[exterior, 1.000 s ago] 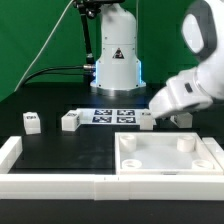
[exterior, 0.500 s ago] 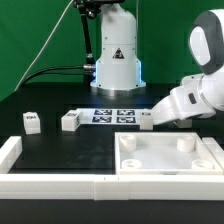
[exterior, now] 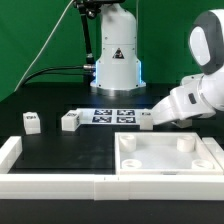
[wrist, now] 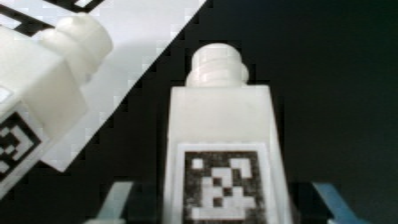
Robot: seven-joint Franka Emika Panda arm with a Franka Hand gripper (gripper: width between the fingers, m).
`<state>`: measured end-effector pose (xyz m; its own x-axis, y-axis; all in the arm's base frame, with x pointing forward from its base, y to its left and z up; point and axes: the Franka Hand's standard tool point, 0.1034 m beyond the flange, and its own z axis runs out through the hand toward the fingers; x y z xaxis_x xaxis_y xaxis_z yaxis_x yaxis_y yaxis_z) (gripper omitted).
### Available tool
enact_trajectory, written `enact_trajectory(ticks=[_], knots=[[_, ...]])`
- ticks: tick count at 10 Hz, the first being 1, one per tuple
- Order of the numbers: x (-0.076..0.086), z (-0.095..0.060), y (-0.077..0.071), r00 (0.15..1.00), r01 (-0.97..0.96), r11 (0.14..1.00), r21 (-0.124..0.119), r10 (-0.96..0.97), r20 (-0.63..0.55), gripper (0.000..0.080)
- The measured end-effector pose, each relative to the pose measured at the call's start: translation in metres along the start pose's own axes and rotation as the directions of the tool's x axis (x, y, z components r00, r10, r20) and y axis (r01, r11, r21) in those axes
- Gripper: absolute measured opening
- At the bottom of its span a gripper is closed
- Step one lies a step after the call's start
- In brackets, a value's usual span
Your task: Assemble one leg
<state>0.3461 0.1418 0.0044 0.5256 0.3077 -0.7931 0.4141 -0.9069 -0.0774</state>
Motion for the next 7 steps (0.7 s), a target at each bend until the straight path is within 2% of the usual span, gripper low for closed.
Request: enact_trajectory(ticks=[2,3,7], knots=[[-0.004,-0.002,0.0,1.0,0.0,1.0,0.001,0.0,0.009,0.029],[-0.012,-0.011,0.001,1.0,-0.002,1.0,-0.002,0.002,0.014,0.029],[-0.047,-0.066,0.005,1.0,-0.012,1.0,-0.008,0.012,-0.001,0.0291]])
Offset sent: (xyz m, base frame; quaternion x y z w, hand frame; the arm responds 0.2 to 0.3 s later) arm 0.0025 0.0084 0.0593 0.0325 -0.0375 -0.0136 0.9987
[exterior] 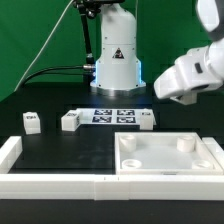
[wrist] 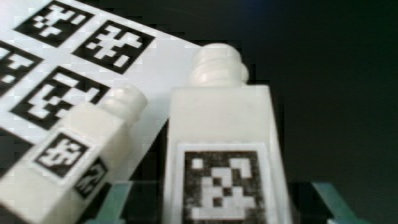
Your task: Assemble one leg
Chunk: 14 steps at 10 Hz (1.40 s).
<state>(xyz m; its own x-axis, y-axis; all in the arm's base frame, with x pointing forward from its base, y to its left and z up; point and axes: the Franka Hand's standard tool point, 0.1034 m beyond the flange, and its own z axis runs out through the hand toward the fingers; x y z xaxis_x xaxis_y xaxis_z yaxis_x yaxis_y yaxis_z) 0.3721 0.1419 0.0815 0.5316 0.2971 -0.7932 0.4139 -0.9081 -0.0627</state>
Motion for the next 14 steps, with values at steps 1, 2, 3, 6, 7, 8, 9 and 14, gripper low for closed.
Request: enact_trajectory(ticks=[1,2,3,6,7,8,9,14], knots=[[-0.001,-0.012,0.007,0.999,0.019,1.0,0.005,-0.019,-0.029,0.0291],[0.003,-0.012,0.008,0.998,0.013,1.0,0.006,-0.012,-0.054,0.0291],[0.012,-0.016,0.01,0.99,0.009,1.0,0.001,-0.009,-0.144,0.0291],[0.011,-0.018,0.015,0.921,-0.014,1.0,-0.016,0.007,-0.391,0.0291],[0.01,-0.016,0.019,0.872,-0.095,0.995,0.039,0.102,-0.478,0.0291],[0.004,-0.015,0.025,0.82,-0.162,0.982,0.1,0.19,-0.54,0.0291],[0.005,-0.022,0.028,0.726,-0.208,0.967,0.147,0.253,-0.64,0.0291],[0.006,-0.026,0.027,0.588,-0.217,0.952,0.214,0.303,-0.75,0.0291]])
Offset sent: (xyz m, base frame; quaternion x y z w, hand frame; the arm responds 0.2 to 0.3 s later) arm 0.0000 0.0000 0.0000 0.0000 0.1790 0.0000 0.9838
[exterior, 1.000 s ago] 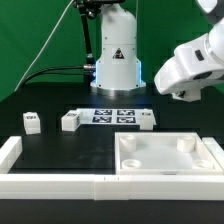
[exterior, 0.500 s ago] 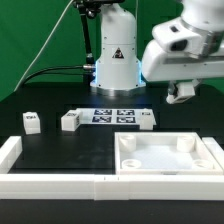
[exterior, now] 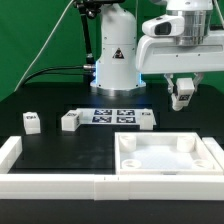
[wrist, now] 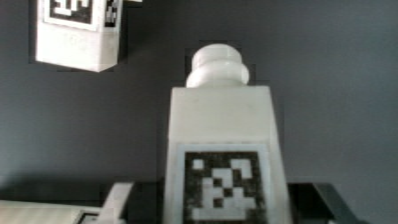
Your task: Assemble one leg
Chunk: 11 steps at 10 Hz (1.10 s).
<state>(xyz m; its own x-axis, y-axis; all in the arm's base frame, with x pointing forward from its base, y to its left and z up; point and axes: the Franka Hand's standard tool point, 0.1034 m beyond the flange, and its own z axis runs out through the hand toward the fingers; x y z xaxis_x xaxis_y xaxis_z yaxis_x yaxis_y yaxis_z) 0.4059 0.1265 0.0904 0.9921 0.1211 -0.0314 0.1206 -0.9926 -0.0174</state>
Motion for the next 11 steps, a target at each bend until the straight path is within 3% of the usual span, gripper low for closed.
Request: enact_trajectory(ticks=[2,4,7,8,11], knots=[[0.008,-0.004,0.002,1.0,0.016,1.0,0.002,-0.016,-0.012,0.0291],[0.067,-0.012,0.008,0.996,0.068,0.998,0.014,-0.067,-0.066,0.0291],[0.132,-0.026,0.031,0.99,0.107,0.994,0.016,-0.105,-0.098,0.0291],[0.145,-0.025,0.042,0.989,0.122,0.992,0.031,-0.119,-0.087,0.0291],[0.15,-0.024,0.042,0.985,0.113,0.993,0.027,-0.109,-0.132,0.0291]])
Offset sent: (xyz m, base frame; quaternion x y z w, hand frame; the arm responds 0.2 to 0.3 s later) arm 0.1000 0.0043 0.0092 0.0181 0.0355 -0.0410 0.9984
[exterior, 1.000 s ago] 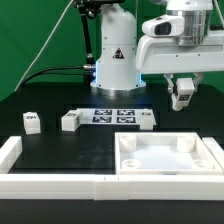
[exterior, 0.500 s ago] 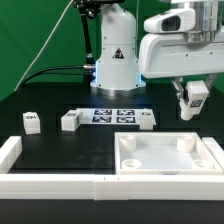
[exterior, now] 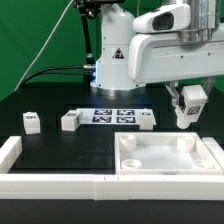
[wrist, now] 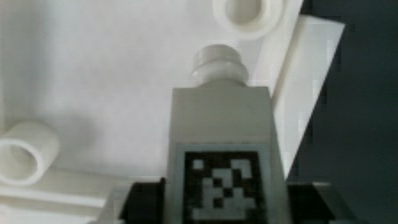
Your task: Assemble one leg
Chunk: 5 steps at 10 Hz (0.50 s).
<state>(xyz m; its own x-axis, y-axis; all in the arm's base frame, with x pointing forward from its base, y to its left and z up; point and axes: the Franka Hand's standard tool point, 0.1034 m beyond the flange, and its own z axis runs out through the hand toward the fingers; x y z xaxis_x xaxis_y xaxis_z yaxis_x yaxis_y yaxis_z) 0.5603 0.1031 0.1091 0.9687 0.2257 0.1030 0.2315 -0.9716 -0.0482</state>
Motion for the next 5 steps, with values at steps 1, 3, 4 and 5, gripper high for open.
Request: enact_trajectory(ticks=[1,3,4,5], knots=[[-0.001,0.001,0.0,1.0,0.0,1.0,0.001,0.0,0.006,0.0291],[0.005,0.0,0.004,0.991,0.009,1.0,-0.018,-0.011,-0.135,0.0291],[-0.006,0.004,0.008,0.982,0.005,1.0,-0.029,-0.011,-0.189,0.0291],[-0.005,0.003,0.008,0.981,0.004,1.0,-0.029,-0.01,-0.196,0.0291]])
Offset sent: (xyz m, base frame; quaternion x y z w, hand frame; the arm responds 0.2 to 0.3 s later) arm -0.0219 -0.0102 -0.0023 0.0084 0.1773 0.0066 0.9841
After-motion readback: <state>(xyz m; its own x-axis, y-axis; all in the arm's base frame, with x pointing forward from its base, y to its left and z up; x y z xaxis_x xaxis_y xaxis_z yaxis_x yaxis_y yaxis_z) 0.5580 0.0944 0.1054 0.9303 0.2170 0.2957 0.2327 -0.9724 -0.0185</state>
